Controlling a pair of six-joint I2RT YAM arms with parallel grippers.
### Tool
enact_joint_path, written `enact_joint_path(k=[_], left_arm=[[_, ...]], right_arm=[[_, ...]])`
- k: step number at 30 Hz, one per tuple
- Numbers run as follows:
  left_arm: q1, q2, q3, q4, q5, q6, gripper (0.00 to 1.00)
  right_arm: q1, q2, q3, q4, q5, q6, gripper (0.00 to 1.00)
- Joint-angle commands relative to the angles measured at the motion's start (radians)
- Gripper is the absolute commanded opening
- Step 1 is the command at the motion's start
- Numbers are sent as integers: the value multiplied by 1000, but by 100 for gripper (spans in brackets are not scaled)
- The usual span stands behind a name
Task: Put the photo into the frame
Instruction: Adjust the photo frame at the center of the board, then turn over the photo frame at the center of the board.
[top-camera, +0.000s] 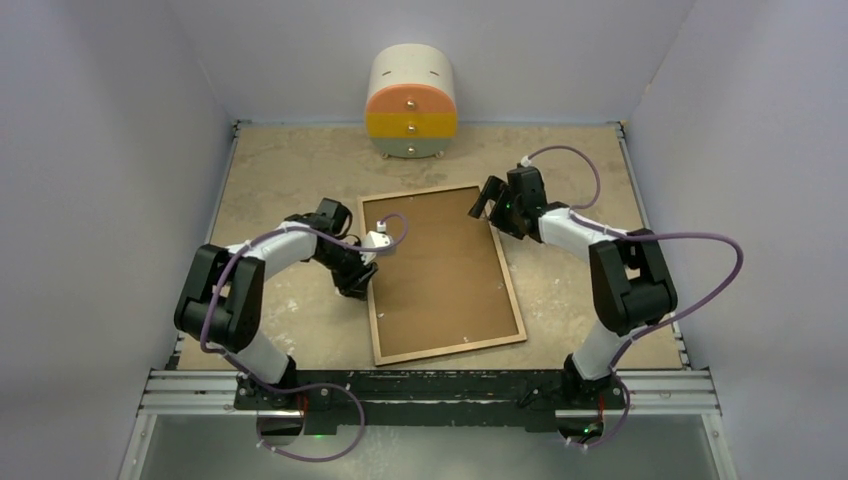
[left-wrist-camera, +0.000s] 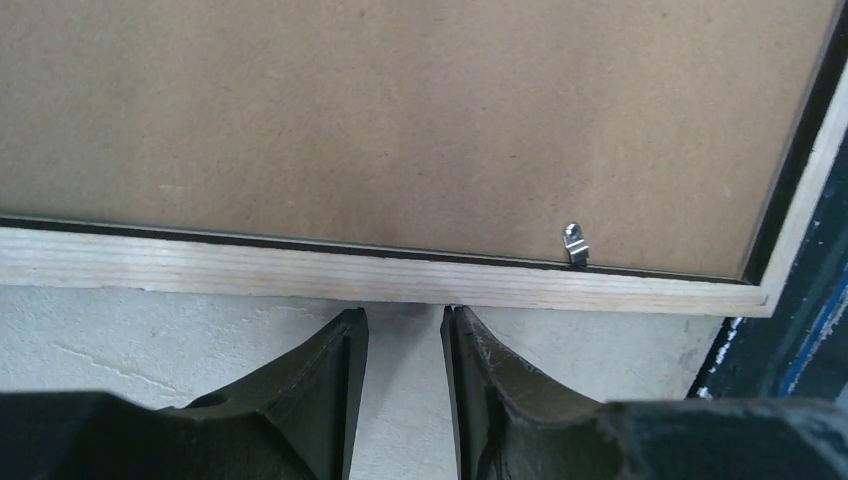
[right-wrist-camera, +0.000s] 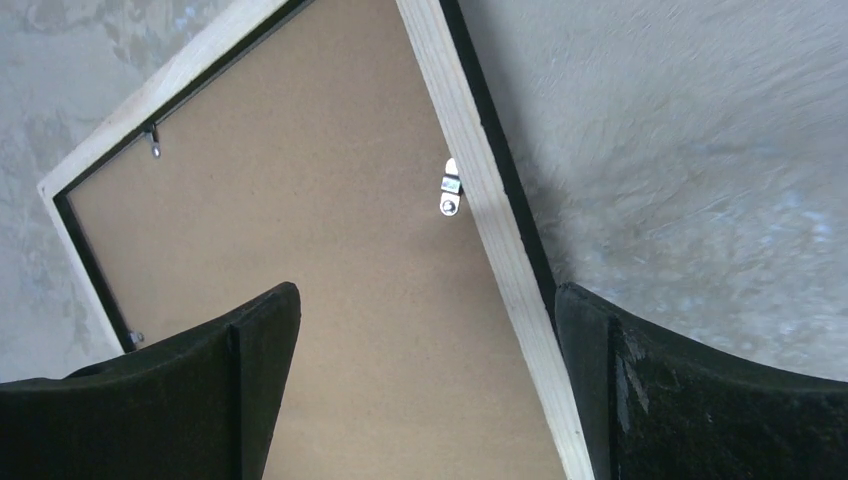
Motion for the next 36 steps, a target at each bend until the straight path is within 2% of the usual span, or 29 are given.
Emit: enact_joint_path(k=[1,5,9,13,15,18,23,25,29,30,31,36], left_arm=[[12,-25,73,-54,23,-8,38],[174,-86,167,-187,76,52,43],[370,-94,276,-279,59,71,53],[515,-95,316,-275,10,34,57],[573,-94,322,-232,-55,-45,58],[601,-70,337,-214,-163,-89,59],[692,-61,320,-192,-159,-107,62],[711,-61,309,-185,-163,-107,66],[721,-84,279,-180,-158,-97,71],[722,-93,270,-176,-161,-94,77],[721,-101,263,-174,-160,-91,80],[722,-141,239,-193,-121,-52,82]], right_arm=[[29,-95,49,-123,189,-71,99],[145,-159,50,-176,291,-82,98],[348,-136,121,-229,389,-76,93],[559,16,311,-348,465,-92,87],[667,135,454,-414,493,-118,86],[748,279,624,-501,503,-119,84],[826,449,802,-544,541,-134,80],[840,505,863,-580,563,-135,79],[865,570,922,-610,625,-137,73],[870,581,933,-619,642,-137,72],[874,592,941,-627,652,-137,71],[883,617,945,-637,684,-134,64]])
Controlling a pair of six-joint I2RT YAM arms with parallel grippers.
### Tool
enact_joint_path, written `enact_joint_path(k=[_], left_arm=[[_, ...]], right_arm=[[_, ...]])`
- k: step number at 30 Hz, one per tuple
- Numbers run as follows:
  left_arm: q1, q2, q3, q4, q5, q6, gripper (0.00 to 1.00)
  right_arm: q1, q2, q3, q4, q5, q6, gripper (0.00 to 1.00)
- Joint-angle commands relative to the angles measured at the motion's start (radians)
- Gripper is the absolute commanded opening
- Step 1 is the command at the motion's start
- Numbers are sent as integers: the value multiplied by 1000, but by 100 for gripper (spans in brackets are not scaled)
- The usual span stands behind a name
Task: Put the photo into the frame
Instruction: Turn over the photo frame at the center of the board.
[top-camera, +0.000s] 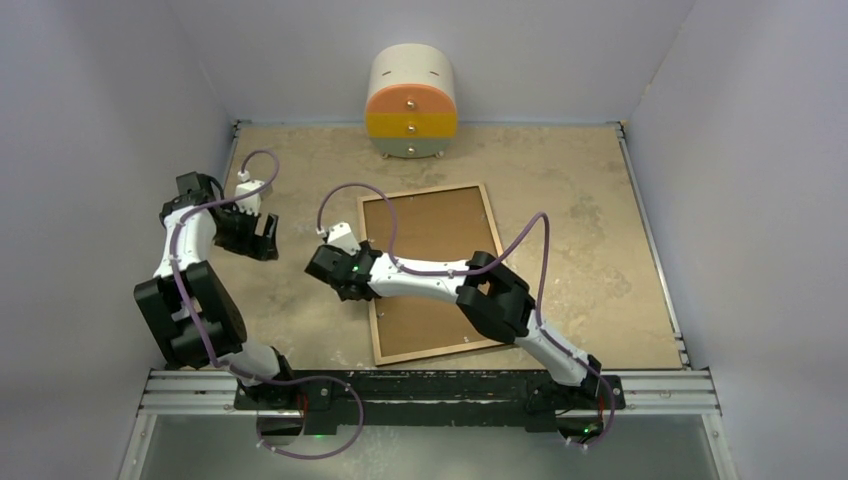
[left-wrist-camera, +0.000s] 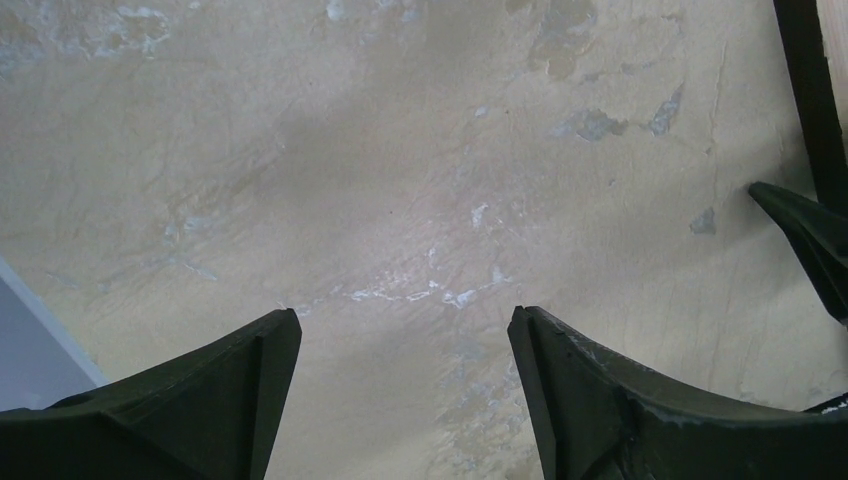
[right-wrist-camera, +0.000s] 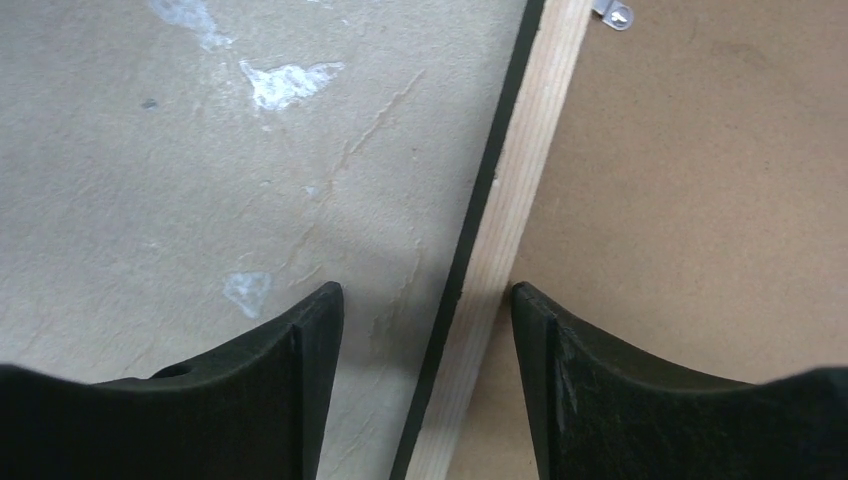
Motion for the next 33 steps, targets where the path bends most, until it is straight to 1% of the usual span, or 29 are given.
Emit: enact_joint_path(k=[1,2,5,7,9,12,17,21,25,28,30,33], left_arm=[[3,-70,-16,-6,40,32,82],[3,-73,-18,-10,42,34,83],[3,-75,-21,-24,57,39,83],[3,-76,-30,-33,69,42,83],[3,-82,-47,-34,77,46,83],[3,-86,-72,-45,92,55,83],[3,-91,-41,-92,113,62,83],[19,-81,73,-187,163,58,83],[50,-61,219,-301,246,57,84],[61,-49,308,-389,306,82,84],[61,-52,326,-419,335,87,83],[61,-68,327,-425,371,86,83]], right_arm=[[8,10,31,-51,80,-3,61],[9,15,35,-50,81,-3,55],[10,41,75,-67,85,-2,34],[9,54,104,-80,88,8,13],[9,57,134,-90,87,17,1],[9,19,163,-87,74,40,0],[9,-146,127,-14,-73,152,0],[5,-279,108,96,-156,236,0],[-8,-320,218,109,-210,278,0],[-36,-350,247,130,-291,330,0],[-56,-392,218,168,-331,363,0],[-96,-477,94,263,-388,433,0]])
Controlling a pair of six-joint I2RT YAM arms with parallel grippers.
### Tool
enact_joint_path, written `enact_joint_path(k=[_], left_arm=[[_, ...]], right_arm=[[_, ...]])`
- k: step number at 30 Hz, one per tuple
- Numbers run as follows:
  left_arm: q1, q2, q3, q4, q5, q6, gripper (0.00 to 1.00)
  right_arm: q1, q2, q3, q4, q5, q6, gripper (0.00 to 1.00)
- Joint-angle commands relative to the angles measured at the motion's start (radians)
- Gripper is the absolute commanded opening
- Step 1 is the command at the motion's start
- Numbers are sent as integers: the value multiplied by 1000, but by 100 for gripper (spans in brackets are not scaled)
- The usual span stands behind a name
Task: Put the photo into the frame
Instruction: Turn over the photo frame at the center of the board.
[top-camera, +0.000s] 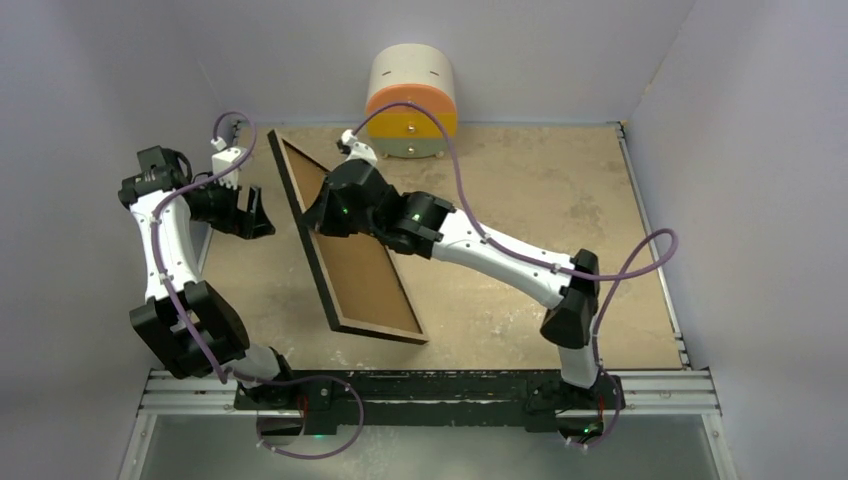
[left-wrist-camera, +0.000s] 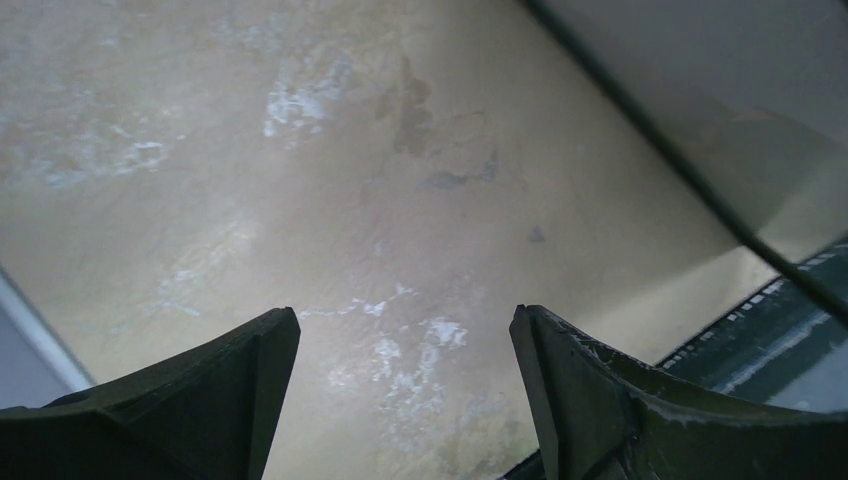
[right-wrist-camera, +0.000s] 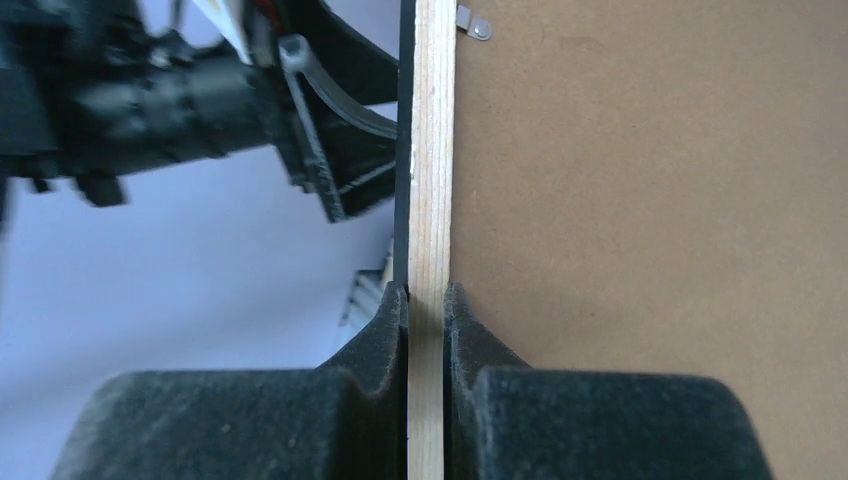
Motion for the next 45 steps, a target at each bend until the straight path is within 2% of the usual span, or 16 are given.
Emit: enact_joint_path(k=[1,5,8,15,20,22,25,27,30,33,40,45], left_arm=[[5,-19,21,-93,118,24,83],[-2,-35,18,-90,172,20,83],[-57,-39,38,-78,200,-26,81],[-364,-80,104,224,120,-334,80],[-568,2,203,303,25,-415,79],[-628,28,230,338,-20,-436,79],[-717,81,287,357,-75,-454,78],[-761,124,334,338,-108,-451,78],[-780,159,353,326,-131,-443,77],[-780,160,312,328,-157,-424,77],[-761,101,117,345,-235,-351,77],[-672,92,-23,353,-277,-251,77]], right_arm=[[-65,-149,-135,221,-99,130,0],[-144,-270,-384,416,-184,252,0],[-186,-338,-476,477,-201,273,0],[-319,-442,-613,481,-316,282,0],[-422,-531,-743,469,-386,276,0],[-464,-574,-788,459,-405,267,9],[-523,-627,-831,435,-433,246,38],[-553,-641,-837,400,-457,223,53],[-590,-651,-835,344,-482,188,65],[-617,-660,-822,274,-475,139,69],[-641,-703,-793,44,-358,-49,65],[-645,-783,-960,55,-294,-118,58]])
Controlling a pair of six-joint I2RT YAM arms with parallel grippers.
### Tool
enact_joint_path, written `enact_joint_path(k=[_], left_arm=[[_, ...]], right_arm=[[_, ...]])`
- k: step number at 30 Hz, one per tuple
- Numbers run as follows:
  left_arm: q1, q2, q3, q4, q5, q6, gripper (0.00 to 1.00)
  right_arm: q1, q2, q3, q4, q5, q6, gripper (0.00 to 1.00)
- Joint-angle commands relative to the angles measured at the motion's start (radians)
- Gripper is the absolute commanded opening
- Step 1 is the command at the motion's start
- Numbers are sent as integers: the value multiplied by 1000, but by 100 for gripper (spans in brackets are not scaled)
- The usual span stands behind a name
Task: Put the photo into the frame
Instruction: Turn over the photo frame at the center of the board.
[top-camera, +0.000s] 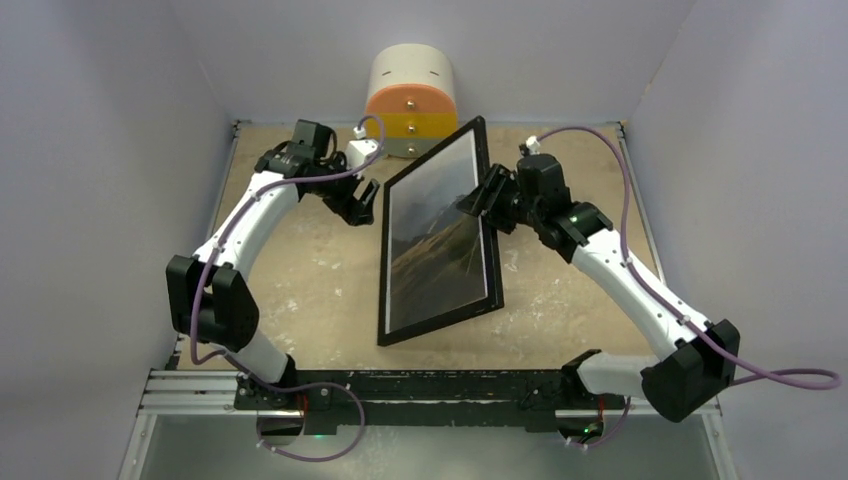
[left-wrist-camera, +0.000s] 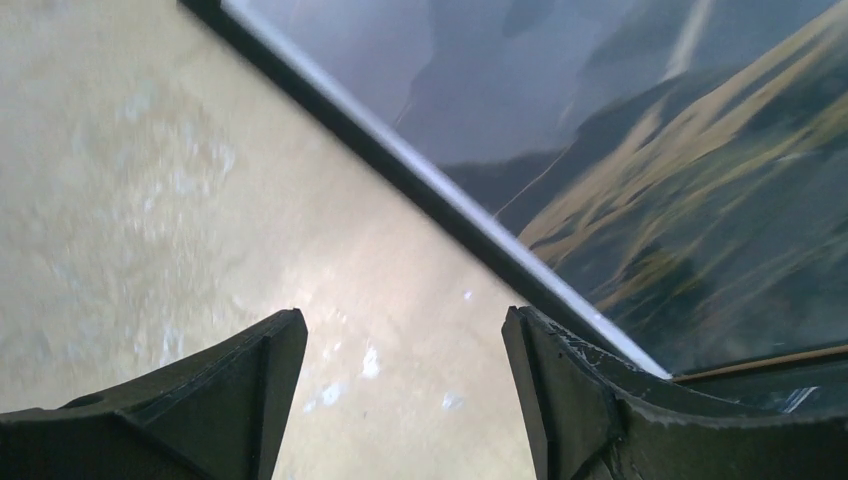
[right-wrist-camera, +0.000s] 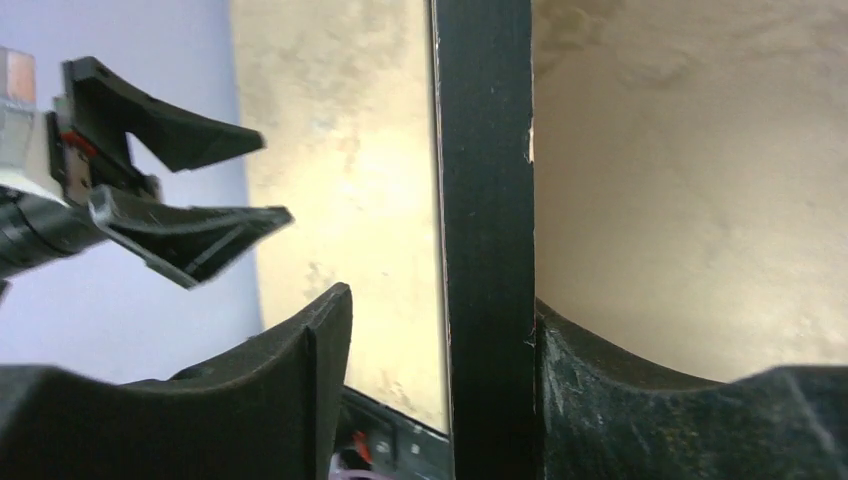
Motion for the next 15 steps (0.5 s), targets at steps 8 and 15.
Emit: enact_joint_path(k=[8,15], left_arm=[[167,-27,-284,94,-153,235,76],[167,14,-415,210,-211,259,76]], right_arm=[[-14,-199,-398,181,15,-55,37],[-16,-224,-617,415,-34,77,22]])
